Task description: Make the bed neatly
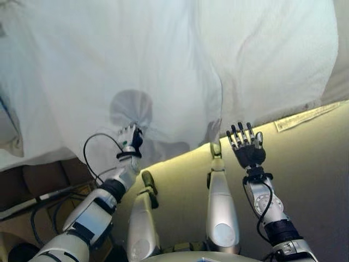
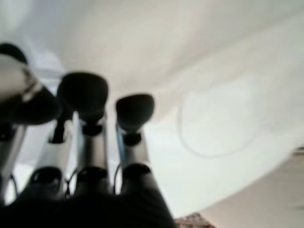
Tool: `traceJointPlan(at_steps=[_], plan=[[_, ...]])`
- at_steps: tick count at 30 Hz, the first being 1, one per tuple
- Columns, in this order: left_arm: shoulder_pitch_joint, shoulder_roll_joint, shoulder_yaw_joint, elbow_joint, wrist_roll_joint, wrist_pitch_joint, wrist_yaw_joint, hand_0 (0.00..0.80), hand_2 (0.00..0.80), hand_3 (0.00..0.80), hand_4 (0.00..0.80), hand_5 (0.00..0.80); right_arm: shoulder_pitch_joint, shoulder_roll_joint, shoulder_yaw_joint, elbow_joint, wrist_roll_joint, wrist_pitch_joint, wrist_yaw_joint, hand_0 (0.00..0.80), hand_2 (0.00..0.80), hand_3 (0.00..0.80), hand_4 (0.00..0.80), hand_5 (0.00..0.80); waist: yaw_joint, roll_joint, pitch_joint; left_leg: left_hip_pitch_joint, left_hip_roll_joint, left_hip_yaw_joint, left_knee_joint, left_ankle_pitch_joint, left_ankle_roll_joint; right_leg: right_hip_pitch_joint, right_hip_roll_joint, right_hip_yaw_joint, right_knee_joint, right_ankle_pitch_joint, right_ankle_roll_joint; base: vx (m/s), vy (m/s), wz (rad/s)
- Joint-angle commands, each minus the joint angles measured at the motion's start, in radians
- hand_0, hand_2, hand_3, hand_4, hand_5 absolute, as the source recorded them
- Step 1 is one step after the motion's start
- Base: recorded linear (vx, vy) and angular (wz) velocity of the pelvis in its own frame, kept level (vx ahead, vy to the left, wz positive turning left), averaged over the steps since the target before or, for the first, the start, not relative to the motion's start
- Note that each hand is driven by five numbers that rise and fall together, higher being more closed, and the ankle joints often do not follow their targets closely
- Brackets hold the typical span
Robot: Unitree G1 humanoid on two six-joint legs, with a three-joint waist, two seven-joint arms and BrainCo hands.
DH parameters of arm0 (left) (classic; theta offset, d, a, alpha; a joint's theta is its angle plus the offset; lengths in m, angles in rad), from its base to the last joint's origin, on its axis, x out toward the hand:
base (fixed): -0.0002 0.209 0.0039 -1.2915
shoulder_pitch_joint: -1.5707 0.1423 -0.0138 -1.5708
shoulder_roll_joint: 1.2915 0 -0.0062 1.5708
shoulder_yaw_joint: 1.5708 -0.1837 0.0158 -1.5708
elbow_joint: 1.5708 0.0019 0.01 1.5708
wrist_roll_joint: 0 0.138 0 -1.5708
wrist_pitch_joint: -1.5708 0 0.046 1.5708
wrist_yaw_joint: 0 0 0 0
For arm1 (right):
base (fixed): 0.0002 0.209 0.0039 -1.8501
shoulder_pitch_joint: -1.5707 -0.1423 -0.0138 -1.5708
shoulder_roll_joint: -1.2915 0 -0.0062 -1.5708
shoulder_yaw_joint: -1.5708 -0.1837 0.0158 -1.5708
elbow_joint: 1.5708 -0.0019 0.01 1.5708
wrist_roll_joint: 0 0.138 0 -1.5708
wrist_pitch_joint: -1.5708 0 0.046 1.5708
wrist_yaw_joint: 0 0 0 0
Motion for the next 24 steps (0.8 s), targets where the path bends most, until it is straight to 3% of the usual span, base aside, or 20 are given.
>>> traceJointPlan(at_steps=[1, 2, 3, 7, 16, 24], plan=[[0.055, 0.071, 0.048, -0.026, 0.005, -0.046, 0.026, 0.8, 0.8, 0.8, 0.8, 0.8, 0.05, -0.007, 0.004, -0.037, 0.029, -0.032, 0.05, 0.0, 0.0, 0.0, 0.0, 0.0, 0.022, -0.025, -0.084, -0.076, 0.018, -0.041, -0.08, 0.161, 0.05, 0.039, -0.059, -0.027, 0.054, -0.067, 0.034, 0.025, -0.038, 0.09], [0.057, 0.078, 0.047, -0.034, 0.008, -0.047, 0.036, 0.731, 0.731, 0.731, 0.731, 0.731, 0.047, -0.012, 0.006, -0.036, 0.034, -0.037, 0.048, 0.0, 0.0, 0.0, 0.0, 0.0, 0.025, -0.024, -0.084, -0.072, 0.017, -0.044, -0.081, 0.16, 0.05, 0.04, -0.058, -0.026, 0.059, -0.071, 0.034, -0.002, -0.016, 0.12], [0.055, 0.083, 0.046, -0.042, 0.018, -0.045, 0.049, 0.0, 0.0, 0.0, 0.0, 0.0, 0.044, -0.016, 0.002, -0.037, 0.034, -0.037, 0.045, 0.0, 0.0, 0.0, 0.0, 0.0, 0.026, -0.022, -0.08, -0.073, 0.014, -0.048, -0.081, 0.159, 0.05, 0.036, -0.058, -0.024, 0.066, -0.076, 0.033, -0.02, -0.001, 0.11], [0.023, 0.093, 0.017, -0.067, 0.08, -0.018, 0.104, 0.0, 0.0, 0.0, 0.0, 0.0, 0.025, -0.031, -0.001, -0.04, 0.053, -0.037, 0.017, 0.0, 0.0, 0.0, 0.0, 0.0, 0.027, -0.02, -0.065, -0.091, 0.001, -0.054, -0.086, 0.163, 0.058, 0.021, -0.057, -0.025, 0.07, -0.075, 0.033, -0.047, -0.006, 0.08], [-0.141, 0.145, -0.071, -0.075, 0.422, 0.049, 0.186, 0.0, 0.0, 0.0, 0.0, 0.0, -0.018, -0.013, 0.057, -0.063, 0.082, -0.08, 0.016, 0.0, 0.0, 0.0, 0.0, 0.0, 0.014, -0.063, -0.016, -0.169, 0.003, -0.058, -0.106, 0.198, 0.05, -0.029, -0.043, -0.028, 0.016, -0.01, 0.043, -0.094, -0.028, 0.06], [-0.25, 0.197, -0.06, -0.058, 0.525, 0.098, 0.373, 0.0, 0.0, 0.0, 0.0, 0.0, -0.044, -0.025, 0.076, -0.088, 0.067, -0.084, 0.04, 0.0, 0.0, 0.0, 0.0, 0.0, -0.007, -0.075, 0.032, -0.242, 0.004, -0.041, -0.09, 0.224, 0.044, -0.097, -0.03, -0.01, 0.009, 0.02, 0.04, -0.061, 0.077, -0.02]])
